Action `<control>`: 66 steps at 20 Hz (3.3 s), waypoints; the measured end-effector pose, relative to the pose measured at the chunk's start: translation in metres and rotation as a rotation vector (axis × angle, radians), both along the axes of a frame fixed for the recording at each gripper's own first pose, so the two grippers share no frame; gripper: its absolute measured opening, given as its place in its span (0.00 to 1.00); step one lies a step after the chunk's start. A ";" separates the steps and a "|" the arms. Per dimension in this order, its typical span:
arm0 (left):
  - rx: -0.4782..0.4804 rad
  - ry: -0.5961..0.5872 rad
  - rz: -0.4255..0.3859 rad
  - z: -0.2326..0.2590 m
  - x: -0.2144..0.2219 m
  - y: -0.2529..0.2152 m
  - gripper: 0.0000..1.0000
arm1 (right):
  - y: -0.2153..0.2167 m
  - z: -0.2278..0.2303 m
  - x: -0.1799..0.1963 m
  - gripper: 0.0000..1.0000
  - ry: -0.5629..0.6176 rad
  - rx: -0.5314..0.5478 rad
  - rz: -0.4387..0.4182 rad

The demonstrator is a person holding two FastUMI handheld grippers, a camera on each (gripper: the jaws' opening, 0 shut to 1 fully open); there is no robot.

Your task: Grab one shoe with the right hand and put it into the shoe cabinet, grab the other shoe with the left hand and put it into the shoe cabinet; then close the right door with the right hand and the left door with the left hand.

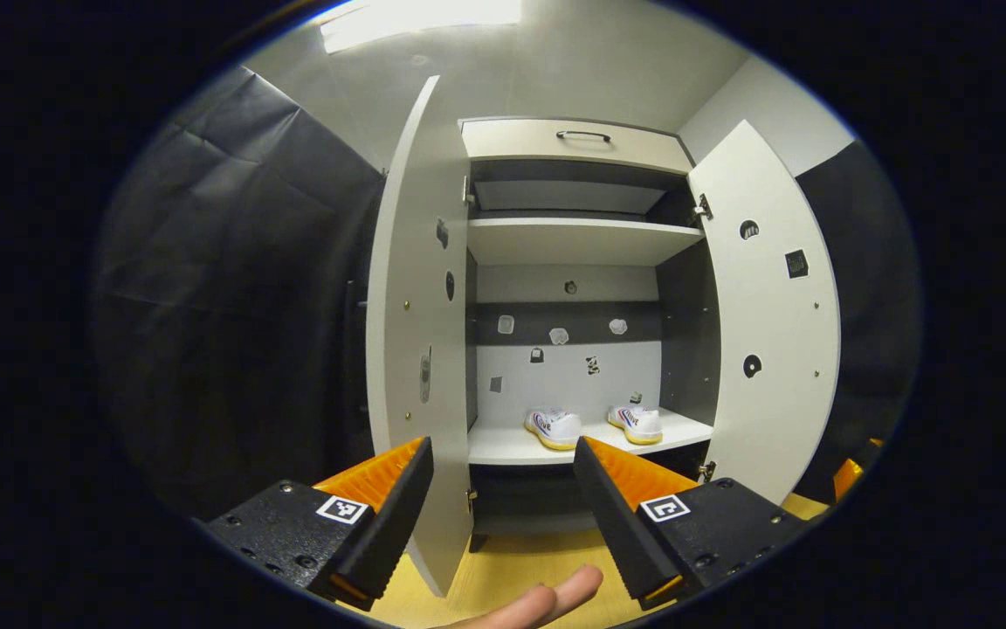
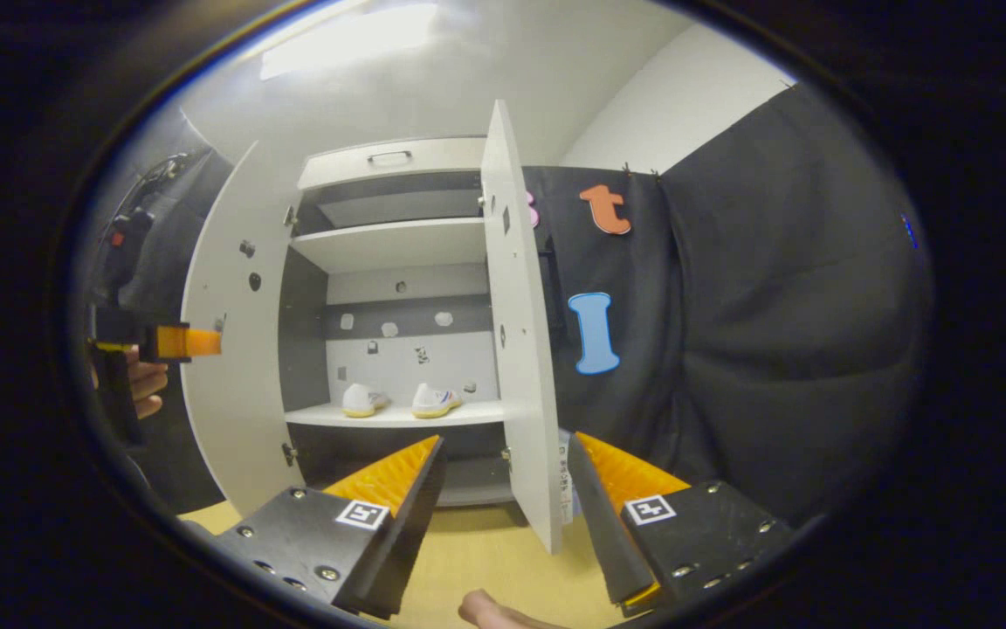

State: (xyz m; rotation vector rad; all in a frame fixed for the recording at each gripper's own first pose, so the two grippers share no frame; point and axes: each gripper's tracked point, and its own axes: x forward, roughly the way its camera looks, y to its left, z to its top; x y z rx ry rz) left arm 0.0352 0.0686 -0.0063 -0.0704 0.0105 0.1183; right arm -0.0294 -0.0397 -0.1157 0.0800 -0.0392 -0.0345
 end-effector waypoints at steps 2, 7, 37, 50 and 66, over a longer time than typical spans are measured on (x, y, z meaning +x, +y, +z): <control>0.000 0.008 -0.027 -0.008 -0.010 -0.009 0.97 | 0.005 0.007 0.003 0.80 0.008 -0.017 0.005; 0.043 -0.012 -0.061 -0.028 -0.034 -0.025 0.97 | 0.014 0.017 -0.001 0.80 0.008 -0.033 -0.032; 0.009 0.023 -0.109 -0.058 -0.056 -0.045 0.98 | 0.029 0.002 -0.038 0.81 -0.011 -0.074 -0.006; -0.021 0.012 -0.136 -0.059 -0.056 -0.049 0.98 | 0.031 0.000 -0.039 0.83 -0.013 -0.063 0.010; -0.009 0.015 -0.108 -0.059 -0.055 -0.048 0.98 | 0.033 -0.008 -0.037 0.83 -0.007 -0.082 0.017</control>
